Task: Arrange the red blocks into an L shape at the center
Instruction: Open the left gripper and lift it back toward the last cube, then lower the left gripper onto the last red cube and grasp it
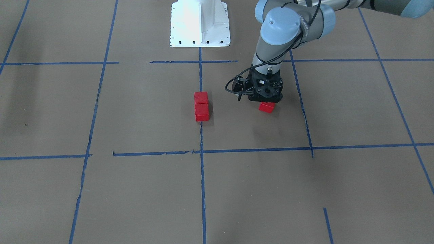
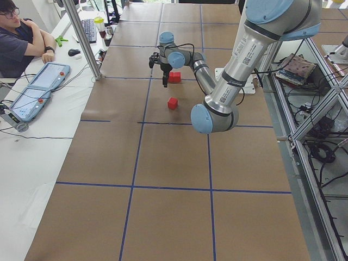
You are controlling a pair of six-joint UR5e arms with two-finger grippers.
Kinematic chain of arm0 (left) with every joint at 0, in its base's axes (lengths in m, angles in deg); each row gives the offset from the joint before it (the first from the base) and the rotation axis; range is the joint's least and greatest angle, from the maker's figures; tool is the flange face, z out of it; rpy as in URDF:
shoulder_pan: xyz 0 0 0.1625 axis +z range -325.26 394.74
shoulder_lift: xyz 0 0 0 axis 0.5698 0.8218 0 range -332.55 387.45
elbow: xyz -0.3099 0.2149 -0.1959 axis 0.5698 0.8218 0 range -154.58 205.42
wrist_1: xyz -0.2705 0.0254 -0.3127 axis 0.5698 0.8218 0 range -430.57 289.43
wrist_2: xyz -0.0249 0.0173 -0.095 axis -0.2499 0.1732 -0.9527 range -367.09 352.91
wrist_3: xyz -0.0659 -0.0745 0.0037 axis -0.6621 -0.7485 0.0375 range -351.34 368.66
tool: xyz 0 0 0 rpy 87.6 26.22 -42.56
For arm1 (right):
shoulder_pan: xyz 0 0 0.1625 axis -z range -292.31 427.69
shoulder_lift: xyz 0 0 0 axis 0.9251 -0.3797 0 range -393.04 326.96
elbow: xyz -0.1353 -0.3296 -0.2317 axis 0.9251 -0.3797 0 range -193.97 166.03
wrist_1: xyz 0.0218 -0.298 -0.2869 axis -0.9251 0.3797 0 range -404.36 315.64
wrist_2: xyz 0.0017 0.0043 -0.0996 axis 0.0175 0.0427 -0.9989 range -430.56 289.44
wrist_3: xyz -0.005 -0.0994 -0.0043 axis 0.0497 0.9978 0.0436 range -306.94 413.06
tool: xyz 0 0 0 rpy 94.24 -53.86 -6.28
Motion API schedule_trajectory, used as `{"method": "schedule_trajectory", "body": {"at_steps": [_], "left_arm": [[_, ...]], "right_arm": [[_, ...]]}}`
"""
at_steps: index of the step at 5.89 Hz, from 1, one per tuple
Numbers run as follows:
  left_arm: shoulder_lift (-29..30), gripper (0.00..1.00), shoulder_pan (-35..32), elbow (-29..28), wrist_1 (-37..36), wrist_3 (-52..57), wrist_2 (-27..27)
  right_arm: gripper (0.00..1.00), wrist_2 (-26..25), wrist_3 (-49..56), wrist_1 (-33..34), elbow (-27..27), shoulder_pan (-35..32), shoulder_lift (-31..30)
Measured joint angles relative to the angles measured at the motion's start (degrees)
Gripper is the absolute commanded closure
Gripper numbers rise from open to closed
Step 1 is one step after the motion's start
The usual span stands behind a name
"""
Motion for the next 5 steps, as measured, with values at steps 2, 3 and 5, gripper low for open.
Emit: {"method": "schedule_trajectory", "body": {"at_steps": [2,3,5], "left_arm": [[-3.77,0.0,0.52,1.17,1.02,1.05,0.23],[-4.7,0.0,1.0,0.71,3.1,3.0,1.27],[-6.28,0.0,2.59,-0.3,5.99,6.34,3.09]], "right_arm": [[0.0,0.0,0.0,0.0,-0.02,0.0,0.0],[0.0,0.0,0.0,0.0,-0.06,0.03,0.0],[0.0,0.0,0.0,0.0,-0.1,0.02,0.0]]}}
